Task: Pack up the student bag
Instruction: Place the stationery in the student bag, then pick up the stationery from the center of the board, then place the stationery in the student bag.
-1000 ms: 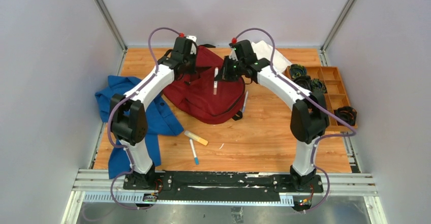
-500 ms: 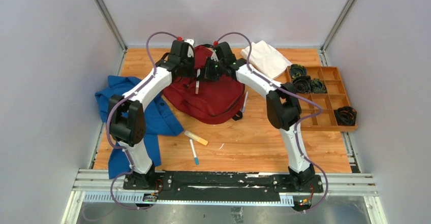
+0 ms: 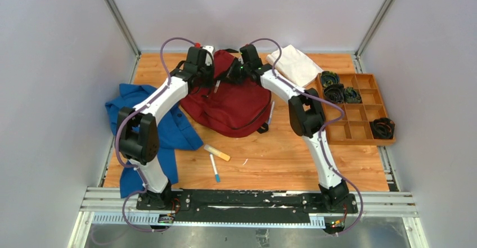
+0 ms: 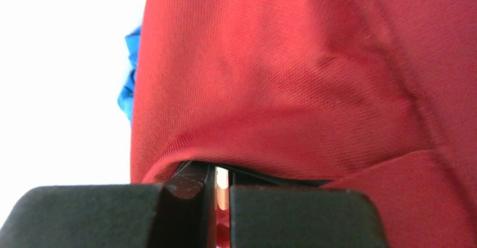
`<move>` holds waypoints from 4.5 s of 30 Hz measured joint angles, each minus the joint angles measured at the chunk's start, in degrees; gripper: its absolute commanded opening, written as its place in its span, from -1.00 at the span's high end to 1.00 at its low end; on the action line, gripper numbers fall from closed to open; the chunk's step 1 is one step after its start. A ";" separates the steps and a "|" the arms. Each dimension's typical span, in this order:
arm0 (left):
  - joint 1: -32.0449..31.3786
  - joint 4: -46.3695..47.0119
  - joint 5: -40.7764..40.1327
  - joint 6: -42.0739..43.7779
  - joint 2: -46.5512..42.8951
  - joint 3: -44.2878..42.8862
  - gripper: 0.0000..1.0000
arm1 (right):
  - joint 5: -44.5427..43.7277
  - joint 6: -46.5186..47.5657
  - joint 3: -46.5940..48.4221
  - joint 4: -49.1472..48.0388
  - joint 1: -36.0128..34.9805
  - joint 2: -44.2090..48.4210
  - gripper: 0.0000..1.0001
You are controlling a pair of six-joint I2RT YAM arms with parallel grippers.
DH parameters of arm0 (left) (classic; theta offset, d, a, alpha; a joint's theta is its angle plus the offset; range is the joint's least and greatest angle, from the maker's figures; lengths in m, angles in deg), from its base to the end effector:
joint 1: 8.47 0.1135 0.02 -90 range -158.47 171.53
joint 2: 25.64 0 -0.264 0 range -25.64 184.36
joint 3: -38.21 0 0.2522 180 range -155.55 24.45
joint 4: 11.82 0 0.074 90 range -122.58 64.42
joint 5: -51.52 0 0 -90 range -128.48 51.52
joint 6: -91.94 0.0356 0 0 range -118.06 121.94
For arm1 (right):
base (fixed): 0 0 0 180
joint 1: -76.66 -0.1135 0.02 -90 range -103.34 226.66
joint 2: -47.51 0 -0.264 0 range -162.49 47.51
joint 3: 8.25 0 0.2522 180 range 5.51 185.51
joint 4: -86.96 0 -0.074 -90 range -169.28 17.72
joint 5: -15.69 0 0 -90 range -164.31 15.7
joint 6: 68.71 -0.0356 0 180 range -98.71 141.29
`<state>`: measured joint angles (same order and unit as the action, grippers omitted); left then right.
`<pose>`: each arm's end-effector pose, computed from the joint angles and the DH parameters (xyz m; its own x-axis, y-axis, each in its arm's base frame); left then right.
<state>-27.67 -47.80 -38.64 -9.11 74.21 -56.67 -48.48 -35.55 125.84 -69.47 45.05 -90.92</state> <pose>0.3770 -0.1312 0.2799 -0.6701 0.0304 -0.7416 0.2022 0.9689 -0.1430 0.4711 0.3081 0.2200 -0.8875 0.3386 -0.3126 -0.1037 0.5143 0.8513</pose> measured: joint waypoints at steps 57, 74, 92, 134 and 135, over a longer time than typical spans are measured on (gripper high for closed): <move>1.20 -1.11 11.52 -7.54 -7.06 5.81 1.00 | -21.14 30.14 -41.33 14.99 11.69 28.63 -0.07; 1.20 -1.88 13.31 -8.50 -5.70 4.81 1.00 | -28.63 32.28 -42.88 21.11 9.97 27.41 1.00; 1.20 -4.92 12.55 -7.69 -3.76 -0.39 1.00 | -9.73 33.68 -30.67 26.58 6.80 38.16 1.00; 1.68 -3.80 14.12 -3.87 -2.08 -0.98 1.00 | -1.99 -11.58 -11.65 -21.55 -0.48 3.26 0.22; 1.77 -3.58 14.12 -3.82 -2.08 -0.98 1.00 | -1.99 -11.69 -11.67 -21.62 -0.48 3.26 0.18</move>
<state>-25.90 -51.38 -24.52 -12.93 72.13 -57.65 -50.47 -47.24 114.17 -91.09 44.57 -87.67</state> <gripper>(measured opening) 0.020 0.336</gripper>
